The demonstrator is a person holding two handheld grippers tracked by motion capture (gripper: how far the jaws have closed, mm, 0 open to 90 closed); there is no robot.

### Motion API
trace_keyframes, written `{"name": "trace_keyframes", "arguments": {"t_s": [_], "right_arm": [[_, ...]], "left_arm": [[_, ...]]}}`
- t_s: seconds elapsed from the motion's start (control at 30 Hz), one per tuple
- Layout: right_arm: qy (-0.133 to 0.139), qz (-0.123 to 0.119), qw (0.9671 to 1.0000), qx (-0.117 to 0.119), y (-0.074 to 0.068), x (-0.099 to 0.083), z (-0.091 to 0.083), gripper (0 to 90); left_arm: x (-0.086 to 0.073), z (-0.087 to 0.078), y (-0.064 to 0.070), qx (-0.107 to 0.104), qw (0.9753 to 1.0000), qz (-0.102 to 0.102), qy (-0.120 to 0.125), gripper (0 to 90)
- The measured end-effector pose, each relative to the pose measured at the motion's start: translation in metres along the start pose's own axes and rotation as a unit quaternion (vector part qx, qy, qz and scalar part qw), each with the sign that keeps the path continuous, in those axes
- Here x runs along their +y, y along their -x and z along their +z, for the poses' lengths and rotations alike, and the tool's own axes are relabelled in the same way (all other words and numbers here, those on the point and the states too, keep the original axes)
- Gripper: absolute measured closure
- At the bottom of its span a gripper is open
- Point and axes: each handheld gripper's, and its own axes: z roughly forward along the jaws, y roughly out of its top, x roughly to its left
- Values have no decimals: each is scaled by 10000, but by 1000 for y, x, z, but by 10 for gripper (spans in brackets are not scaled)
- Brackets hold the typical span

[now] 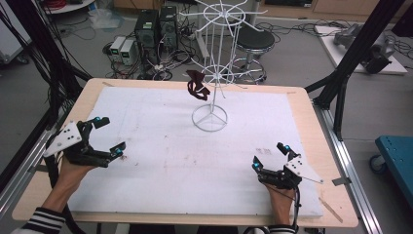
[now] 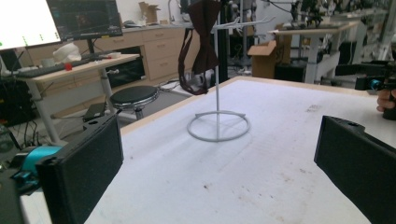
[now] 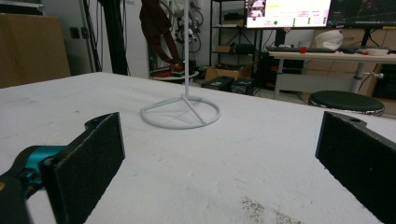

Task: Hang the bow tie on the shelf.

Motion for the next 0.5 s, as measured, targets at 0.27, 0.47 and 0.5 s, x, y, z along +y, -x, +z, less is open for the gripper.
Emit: {"name": "trace_keyframes", "arguments": {"t_s": [0.27,0.47,0.5], "right_arm": [[-3,-7,10000,2,0,0,0,5],[-10,-24,10000,8,0,0,0,5],[-10,-24,10000,8,0,0,0,5]], "left_arm": [[-30,-6,13,349,9992,-114,177,17],[-49,-5,22,504,9978,-68,413,17],[-53,-5,22,490,9974,-84,521,17]]}}
